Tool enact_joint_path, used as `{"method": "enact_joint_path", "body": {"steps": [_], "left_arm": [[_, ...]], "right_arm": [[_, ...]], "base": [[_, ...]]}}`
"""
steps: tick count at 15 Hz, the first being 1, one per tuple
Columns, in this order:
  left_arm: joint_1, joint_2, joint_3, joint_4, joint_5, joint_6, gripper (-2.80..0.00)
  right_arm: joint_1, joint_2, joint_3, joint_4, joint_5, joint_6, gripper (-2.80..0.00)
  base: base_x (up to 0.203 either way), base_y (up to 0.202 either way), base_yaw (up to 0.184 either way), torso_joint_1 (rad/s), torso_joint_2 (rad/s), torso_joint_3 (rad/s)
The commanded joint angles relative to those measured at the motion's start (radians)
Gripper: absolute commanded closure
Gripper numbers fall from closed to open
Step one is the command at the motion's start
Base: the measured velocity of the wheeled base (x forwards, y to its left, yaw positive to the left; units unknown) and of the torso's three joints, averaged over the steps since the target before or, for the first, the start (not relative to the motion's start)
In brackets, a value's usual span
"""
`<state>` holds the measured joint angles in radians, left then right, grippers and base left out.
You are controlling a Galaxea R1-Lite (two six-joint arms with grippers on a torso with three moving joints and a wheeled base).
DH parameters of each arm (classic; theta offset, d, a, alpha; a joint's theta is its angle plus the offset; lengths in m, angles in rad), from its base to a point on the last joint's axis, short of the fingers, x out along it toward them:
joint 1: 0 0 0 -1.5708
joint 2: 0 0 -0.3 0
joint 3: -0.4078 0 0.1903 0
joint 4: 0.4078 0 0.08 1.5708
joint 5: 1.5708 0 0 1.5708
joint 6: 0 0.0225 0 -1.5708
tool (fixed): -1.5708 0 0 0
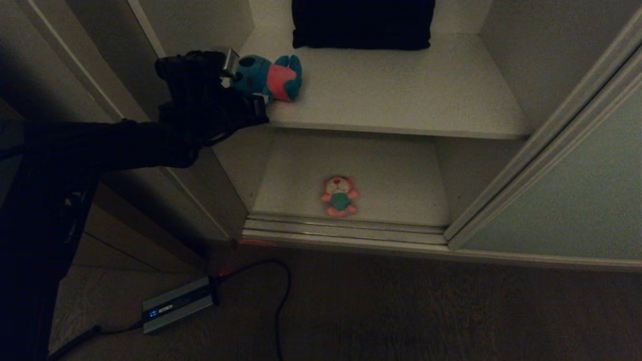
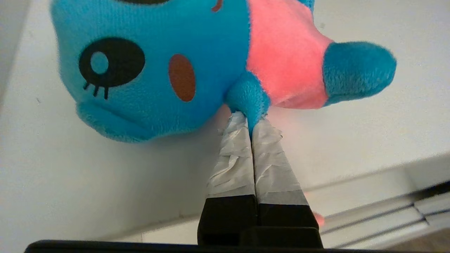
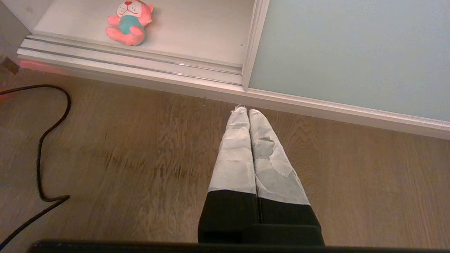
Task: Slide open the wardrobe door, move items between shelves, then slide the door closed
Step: Place the blue doll on the higher shelf
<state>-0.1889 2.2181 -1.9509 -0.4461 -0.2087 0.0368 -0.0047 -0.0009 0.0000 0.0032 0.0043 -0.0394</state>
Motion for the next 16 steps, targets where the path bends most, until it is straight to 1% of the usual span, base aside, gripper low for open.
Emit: {"method": "enact_joint_path", "body": {"steps": [1,2,8,10,15,16], "left_arm": [[0.002,0.002,-0.005,-0.006,0.0,0.003,0.0],[0.0,-0.005,-0.005,-0.016,0.0,-0.003,0.0],[-0.002,-0.102,-0.005,0.006,0.005,-0.032,0.0],[-0.01,-0.1,-0.004,0.045,0.006,-0.028,0.0],[-0.014,-0.043,-0.005,0.05,0.009,-0.026,0.0],[-0.014,-0.041,-0.005,0.048,0.012,-0.028,-2.8]], "right_arm": [[0.0,0.001,0.003,0.0,0.0,-0.001,0.0],[0.0,0.001,0.003,0.0,0.0,-0.001,0.0],[0.0,0.001,0.003,0.0,0.0,-0.001,0.0],[0.0,0.001,0.003,0.0,0.0,-0.001,0.0],[0.0,0.001,0.003,0.0,0.0,-0.001,0.0],[0.0,0.001,0.003,0.0,0.0,-0.001,0.0]], "base": [[0.0,0.0,0.0,0.0,0.0,0.0],[0.0,0.0,0.0,0.0,0.0,0.0],[0.0,0.0,0.0,0.0,0.0,0.0],[0.0,0.0,0.0,0.0,0.0,0.0],[0.0,0.0,0.0,0.0,0.0,0.0],[0.0,0.0,0.0,0.0,0.0,0.0]]}}
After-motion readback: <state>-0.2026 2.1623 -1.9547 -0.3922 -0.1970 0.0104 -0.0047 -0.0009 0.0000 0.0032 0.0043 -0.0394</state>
